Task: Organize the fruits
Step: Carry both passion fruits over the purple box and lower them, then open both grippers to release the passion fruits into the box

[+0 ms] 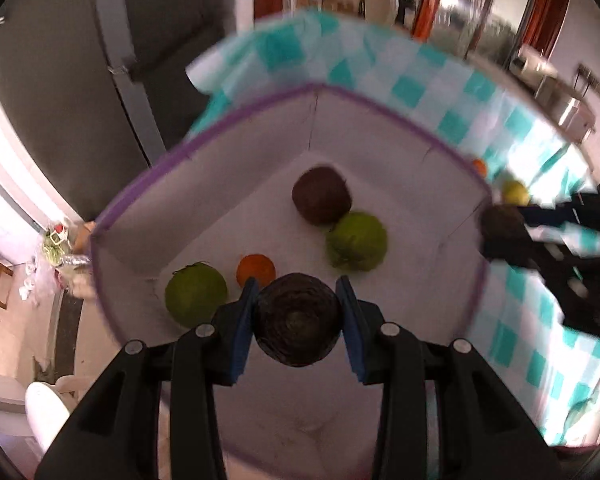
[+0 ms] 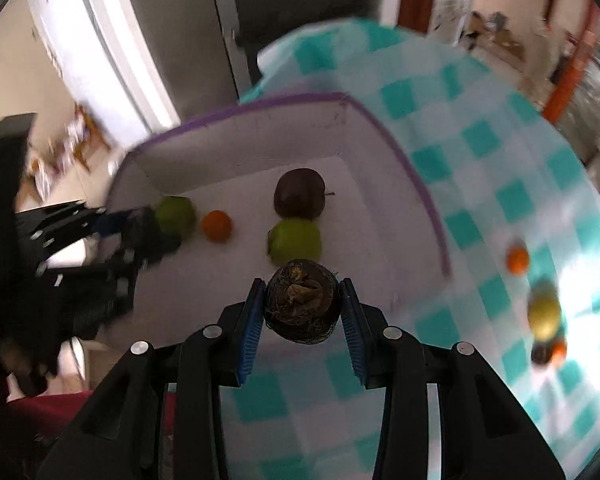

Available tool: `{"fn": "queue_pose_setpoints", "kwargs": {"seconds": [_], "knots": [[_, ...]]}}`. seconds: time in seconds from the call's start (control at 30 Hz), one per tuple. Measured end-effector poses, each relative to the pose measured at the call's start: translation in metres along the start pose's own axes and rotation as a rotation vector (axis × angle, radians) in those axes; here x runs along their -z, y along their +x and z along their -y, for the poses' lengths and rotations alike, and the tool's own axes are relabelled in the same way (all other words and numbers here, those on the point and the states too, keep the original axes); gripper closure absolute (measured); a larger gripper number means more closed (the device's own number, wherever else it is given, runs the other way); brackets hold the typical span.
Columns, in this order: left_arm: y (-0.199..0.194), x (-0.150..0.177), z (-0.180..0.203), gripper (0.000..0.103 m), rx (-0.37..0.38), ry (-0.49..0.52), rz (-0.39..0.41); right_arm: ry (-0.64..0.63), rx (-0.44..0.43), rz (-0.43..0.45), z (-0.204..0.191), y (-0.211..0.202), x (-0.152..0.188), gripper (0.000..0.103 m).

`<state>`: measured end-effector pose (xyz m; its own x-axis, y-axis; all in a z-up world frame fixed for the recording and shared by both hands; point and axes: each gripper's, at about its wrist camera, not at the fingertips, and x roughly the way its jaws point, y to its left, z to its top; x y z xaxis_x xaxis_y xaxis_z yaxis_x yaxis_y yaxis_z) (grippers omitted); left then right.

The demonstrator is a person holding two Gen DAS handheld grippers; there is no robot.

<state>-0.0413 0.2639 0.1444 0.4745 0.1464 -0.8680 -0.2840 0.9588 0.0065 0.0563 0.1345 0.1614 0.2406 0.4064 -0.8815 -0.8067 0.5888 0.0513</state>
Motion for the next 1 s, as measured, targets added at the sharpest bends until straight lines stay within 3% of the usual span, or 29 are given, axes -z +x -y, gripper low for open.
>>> {"fn": "queue_pose_setpoints", "kwargs": {"seconds": [0.17,0.27,0.47,0.5,0.53,0.63,0.73,0.83,0.9,0.93,0.97,1.0], "knots": [[0.058,-0.017,0.007,0.063,0.011,0.063,-0.230,-0.126,0.027,-0.344,0.006,0.097,-0.026,0.065],[0.088,-0.024,0.015,0.063,0.021,0.123,-0.339,-0.153,0.023,-0.474,0.011,0.133,-0.027,0.065],[0.125,-0.032,0.014,0.062,0.011,0.133,-0.458,-0.118,0.032,-0.575,0.017,0.161,-0.026,0.061],[0.126,-0.033,0.015,0.052,0.011,0.137,-0.459,-0.105,0.024,-0.574,0.019,0.161,-0.024,0.057],[0.127,-0.033,0.015,0.040,0.013,0.135,-0.459,-0.095,0.007,-0.565,0.019,0.160,-0.023,0.045],[0.126,-0.033,0.013,0.031,0.050,0.131,-0.452,-0.088,-0.011,-0.492,0.022,0.147,-0.020,0.045],[0.108,-0.044,0.003,0.027,0.099,0.085,-0.364,-0.054,-0.031,-0.397,0.029,0.124,-0.020,0.044],[0.058,-0.072,-0.001,0.024,-0.007,0.083,-0.088,0.067,-0.129,-0.180,0.052,0.074,-0.027,0.043],[0.017,-0.102,0.005,0.012,0.000,0.076,0.137,0.149,-0.203,0.068,0.076,0.021,-0.024,0.034],[0.008,-0.114,0.010,0.008,0.008,0.080,0.191,0.181,-0.196,0.155,0.085,0.004,-0.020,0.027],[0.000,-0.131,0.024,0.006,0.024,0.098,0.249,0.253,-0.136,0.280,0.104,-0.020,-0.008,0.020],[-0.002,-0.147,0.039,0.002,0.042,0.122,0.276,0.322,-0.068,0.346,0.119,-0.033,0.003,0.016]]}}
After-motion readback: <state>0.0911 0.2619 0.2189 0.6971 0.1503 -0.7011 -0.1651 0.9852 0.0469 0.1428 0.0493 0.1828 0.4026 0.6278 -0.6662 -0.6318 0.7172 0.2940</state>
